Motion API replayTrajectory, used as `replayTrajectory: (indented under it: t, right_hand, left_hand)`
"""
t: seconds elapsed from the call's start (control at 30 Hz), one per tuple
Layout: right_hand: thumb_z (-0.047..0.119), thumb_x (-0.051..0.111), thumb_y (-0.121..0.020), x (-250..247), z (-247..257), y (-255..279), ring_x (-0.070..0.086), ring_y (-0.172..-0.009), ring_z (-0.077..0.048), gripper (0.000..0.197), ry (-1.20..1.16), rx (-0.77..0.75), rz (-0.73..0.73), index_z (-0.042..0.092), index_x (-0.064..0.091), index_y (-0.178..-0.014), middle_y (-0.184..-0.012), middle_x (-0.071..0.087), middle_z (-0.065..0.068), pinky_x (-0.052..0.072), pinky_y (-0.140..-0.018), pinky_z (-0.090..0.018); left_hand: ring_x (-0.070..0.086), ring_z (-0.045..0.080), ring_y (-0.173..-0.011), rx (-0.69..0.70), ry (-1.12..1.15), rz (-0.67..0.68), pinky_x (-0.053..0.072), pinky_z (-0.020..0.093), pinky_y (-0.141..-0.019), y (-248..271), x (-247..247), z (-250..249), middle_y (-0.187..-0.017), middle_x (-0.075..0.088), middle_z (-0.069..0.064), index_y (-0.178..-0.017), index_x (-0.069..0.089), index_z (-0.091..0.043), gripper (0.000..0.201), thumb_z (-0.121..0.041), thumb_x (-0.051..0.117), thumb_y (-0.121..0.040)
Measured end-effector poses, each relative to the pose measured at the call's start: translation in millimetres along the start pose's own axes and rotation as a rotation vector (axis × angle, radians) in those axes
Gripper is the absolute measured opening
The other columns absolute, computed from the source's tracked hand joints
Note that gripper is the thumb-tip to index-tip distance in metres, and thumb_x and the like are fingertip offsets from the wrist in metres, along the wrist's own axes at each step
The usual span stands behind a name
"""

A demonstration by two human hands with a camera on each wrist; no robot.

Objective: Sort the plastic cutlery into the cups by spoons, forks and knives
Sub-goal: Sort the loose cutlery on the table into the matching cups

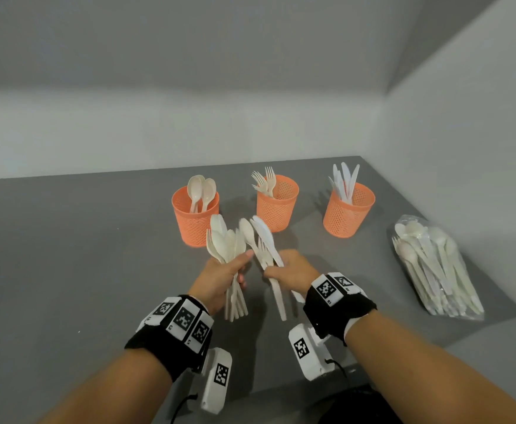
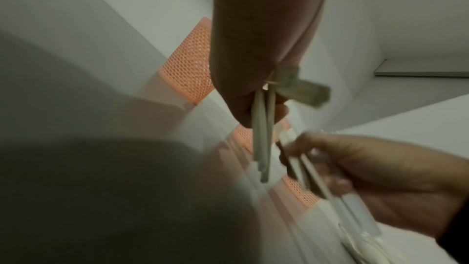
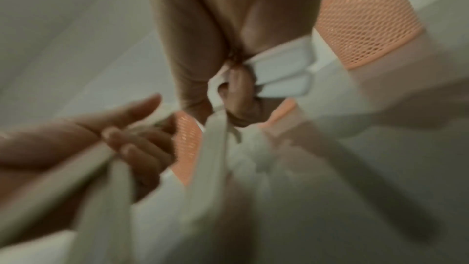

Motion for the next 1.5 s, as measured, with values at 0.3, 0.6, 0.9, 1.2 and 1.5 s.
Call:
replayTrajectory:
  t: [0.3, 0.6, 0.9, 1.2, 1.5]
  right_hand:
    - [0.001, 0.058, -0.084, -29.3, 30.5, 16.2, 0.052, -0.045, 0.003, 0.013, -0.129, -0.238, 0.083, 0.013, 0.059, -0.078, -0.06, 0.053, 0.007, 0.036, -0.047, -0.008]
    - [0.024, 0.038, -0.099, -127.7, 38.3, 3.5, 0.04, -0.058, -0.013, 0.022, -0.041, -0.39, -0.531, 0.015, 0.048, -0.082, -0.065, 0.041, 0.006, 0.03, -0.059, -0.019]
    - [0.026, 0.035, -0.1, -188.3, -3.4, -71.3, 0.053, -0.096, -0.021, 0.018, -0.149, -0.294, -0.533, 0.012, 0.045, -0.104, -0.103, 0.052, -0.012, 0.043, -0.091, -0.032]
    - [0.012, 0.059, -0.082, -153.5, 20.6, -49.1, 0.049, -0.085, 0.0, 0.025, -0.127, -0.656, -0.729, 0.013, 0.06, -0.106, -0.095, 0.047, 0.013, 0.038, -0.078, -0.01]
    - [0.022, 0.049, -0.094, -91.7, 51.0, -32.2, 0.051, -0.069, -0.015, 0.012, -0.344, -0.351, -0.079, 0.02, 0.061, -0.095, -0.081, 0.053, -0.004, 0.043, -0.06, -0.025]
  left_hand:
    - [0.069, 0.03, -0.076, -0.041, 0.29, 0.167, 0.058, 0.04, -0.069, -14.5, 41.3, -6.0, -0.093, 0.067, 0.021, -0.112, 0.06, -0.001, 0.035, -0.012, 0.065, -0.08]
    - [0.053, 0.01, -0.048, 0.033, 0.323, 0.169, 0.05, 0.025, -0.057, -30.5, 71.2, -29.5, -0.05, 0.053, -0.002, -0.072, 0.049, -0.013, 0.02, -0.016, 0.052, -0.092]
    - [0.05, 0.01, -0.047, 0.08, 0.205, 0.355, 0.05, 0.025, -0.055, -23.7, 86.2, -30.7, -0.057, 0.055, -0.002, -0.086, 0.055, -0.013, 0.015, -0.025, 0.058, -0.077]
    - [0.053, 0.012, -0.042, 0.092, 0.217, 0.365, 0.048, 0.024, -0.046, -22.8, 74.0, -34.7, -0.064, 0.063, 0.002, -0.102, 0.055, -0.012, 0.022, -0.01, 0.059, -0.08]
    - [0.048, 0.014, -0.038, 0.032, 0.089, 0.449, 0.043, 0.021, -0.043, -18.4, 68.3, -34.9, -0.049, 0.051, 0.002, -0.081, 0.053, -0.008, 0.01, -0.004, 0.055, -0.073]
Point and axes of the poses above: each hand's wrist, its own y-axis away from the middle knuckle, its own x-axis out of the palm, z = x × y, the point moved 1 cm from there along -y, towards the middle knuckle
